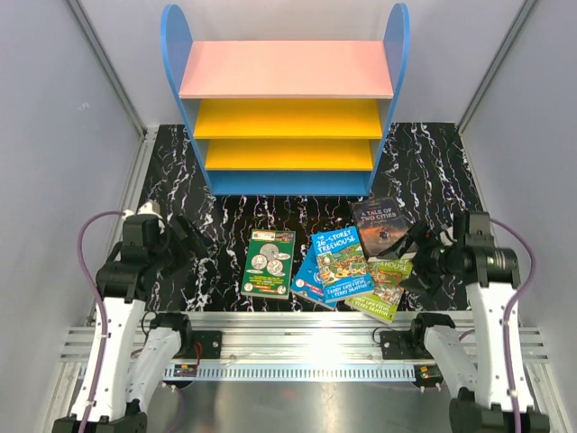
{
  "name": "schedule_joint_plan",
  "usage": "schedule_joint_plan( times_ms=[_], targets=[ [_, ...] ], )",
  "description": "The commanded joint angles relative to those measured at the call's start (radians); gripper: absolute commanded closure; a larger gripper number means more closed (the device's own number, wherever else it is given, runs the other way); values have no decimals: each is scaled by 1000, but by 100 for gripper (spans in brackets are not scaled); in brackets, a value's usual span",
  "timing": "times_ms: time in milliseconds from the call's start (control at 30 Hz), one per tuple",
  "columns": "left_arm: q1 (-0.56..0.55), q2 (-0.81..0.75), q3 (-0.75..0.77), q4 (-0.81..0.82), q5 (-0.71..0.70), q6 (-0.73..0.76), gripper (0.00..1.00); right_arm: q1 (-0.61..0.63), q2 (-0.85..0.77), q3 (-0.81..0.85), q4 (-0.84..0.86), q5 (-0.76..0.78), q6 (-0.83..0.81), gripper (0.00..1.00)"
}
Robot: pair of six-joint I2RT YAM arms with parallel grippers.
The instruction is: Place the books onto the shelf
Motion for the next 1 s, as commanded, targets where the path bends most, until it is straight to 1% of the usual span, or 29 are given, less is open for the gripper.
schedule_joint_plan(
  times_ms=[0, 67, 100, 133, 167, 200, 233, 267, 300, 367, 400, 467, 500, 567, 600, 633, 700, 767, 833, 933, 967],
  targets=[
    [-2, 12, -40, 117, 79, 41, 1, 23, 119, 54, 10, 158, -86, 0],
    [-4, 39, -55, 132, 76, 48, 1, 65, 206, 69, 36, 232, -45, 0],
    [-10, 52, -60, 143, 74, 52, 1, 196, 238, 95, 50, 275, -23, 0],
    [-10, 64, -73, 153, 71, 52, 1, 265, 302, 116, 65, 331, 32, 0],
    [-12, 82, -80, 164, 74, 52, 1, 346, 343, 164, 71, 453, 57, 0],
    [-12, 92, -87, 189, 84, 50, 1, 451, 433, 191, 71, 506, 75, 0],
    [-13, 101, -95, 203, 91, 48, 1, 488, 482, 218, 68, 578, 84, 0],
    [-13, 119, -109, 218, 100, 44, 1, 505, 530, 260, 70, 594, 81, 0],
    [-21, 130, -113, 241, 117, 33, 1, 510, 611, 273, 93, 591, 68, 0],
    [-33, 159, -124, 265, 137, 25, 1, 510, 669, 300, 131, 556, 55, 0],
    [-57, 187, -129, 297, 148, 30, 1, 514, 709, 308, 166, 545, 58, 0],
    [-100, 233, -142, 339, 140, 35, 1, 519, 737, 319, 191, 543, 57, 0],
    [-163, 289, -147, 354, 125, 36, 1, 519, 763, 322, 206, 543, 55, 0],
    [-244, 351, -147, 381, 93, 35, 1, 521, 786, 319, 231, 518, 48, 0],
    [-330, 391, -144, 416, 72, 27, 1, 522, 811, 318, 257, 507, 40, 0],
    [-370, 458, -141, 431, 59, 21, 1, 527, 824, 317, 277, 467, 35, 0],
    [-442, 533, -141, 477, 35, -4, 1, 551, 864, 328, 329, 435, 32, 0],
    [-459, 625, -147, 521, 19, -16, 1, 595, 886, 350, 386, 369, 28, 0],
    [-463, 674, -153, 557, 16, -11, 1, 620, 918, 363, 465, 308, 46, 0],
    [-478, 779, -103, 557, -5, 45, 1, 639, 966, 374, 539, 252, 101, 0],
    [-484, 838, -89, 548, -13, 70, 1, 636, 973, 359, 559, 240, 115, 0]
  ],
)
